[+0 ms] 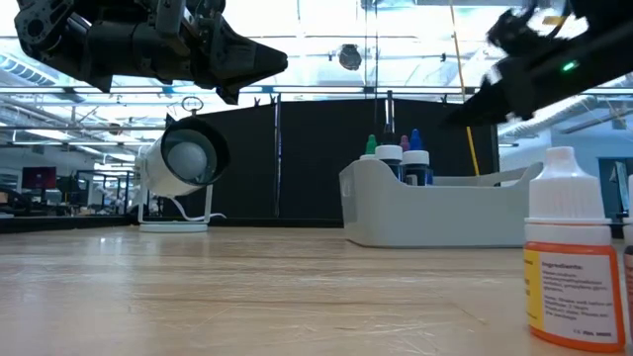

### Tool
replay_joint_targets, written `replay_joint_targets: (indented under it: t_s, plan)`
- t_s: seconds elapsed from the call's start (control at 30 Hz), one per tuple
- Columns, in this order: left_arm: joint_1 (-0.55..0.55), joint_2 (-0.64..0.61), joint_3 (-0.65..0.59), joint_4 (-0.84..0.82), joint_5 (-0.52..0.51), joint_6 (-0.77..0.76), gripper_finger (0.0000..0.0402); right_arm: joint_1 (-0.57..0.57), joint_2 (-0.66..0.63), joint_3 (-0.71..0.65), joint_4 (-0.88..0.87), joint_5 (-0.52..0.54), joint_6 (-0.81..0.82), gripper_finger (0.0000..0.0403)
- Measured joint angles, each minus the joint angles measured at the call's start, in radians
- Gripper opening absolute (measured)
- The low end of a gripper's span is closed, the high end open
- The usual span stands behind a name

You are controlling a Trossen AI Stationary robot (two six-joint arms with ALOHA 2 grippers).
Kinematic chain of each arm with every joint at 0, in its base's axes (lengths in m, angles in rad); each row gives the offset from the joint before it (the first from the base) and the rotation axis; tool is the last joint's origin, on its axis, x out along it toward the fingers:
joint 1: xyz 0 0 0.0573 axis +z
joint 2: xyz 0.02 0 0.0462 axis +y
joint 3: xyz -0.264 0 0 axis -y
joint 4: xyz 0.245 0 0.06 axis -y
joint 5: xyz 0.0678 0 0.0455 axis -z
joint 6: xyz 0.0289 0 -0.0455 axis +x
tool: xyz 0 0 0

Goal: Pick & Place food coloring
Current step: Put the small yellow food coloring bottle into the gray bin

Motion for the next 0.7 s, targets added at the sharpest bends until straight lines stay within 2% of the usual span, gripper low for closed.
replay_joint_targets:
  t_s: [0.07,0.2,0.33,0.43,0.6,0.7]
  plan:
    - [0.000,0.000,0.000,0.000,0.000,0.000,0.0049,0.049,-0.074,0.000,-0.092,-0.009,0.020,0.0090]
    - [0.000,0.000,0.000,-0.001,0.000,0.000,0.0049,0.154,-0.196,-0.007,-0.229,-0.095,0.029,0.0019]
    - [0.000,0.000,0.000,0.000,0.000,0.000,0.0049,0.225,-0.289,-0.087,-0.148,-0.098,0.004,0.0010]
    - [0.000,0.000,0.000,0.000,0.000,0.000,0.0049,0.219,-0.352,-0.193,0.006,-0.131,-0.063,0.0003]
    - [0.000,0.000,0.000,0.001,-0.045,0.016,0.0049,0.144,-0.453,-0.350,0.201,-0.287,-0.173,0.0001]
    - [0.000,0.000,0.000,0.001,-0.089,0.051,0.0049,0.066,-0.515,-0.364,0.115,-0.323,-0.184,0.0001]
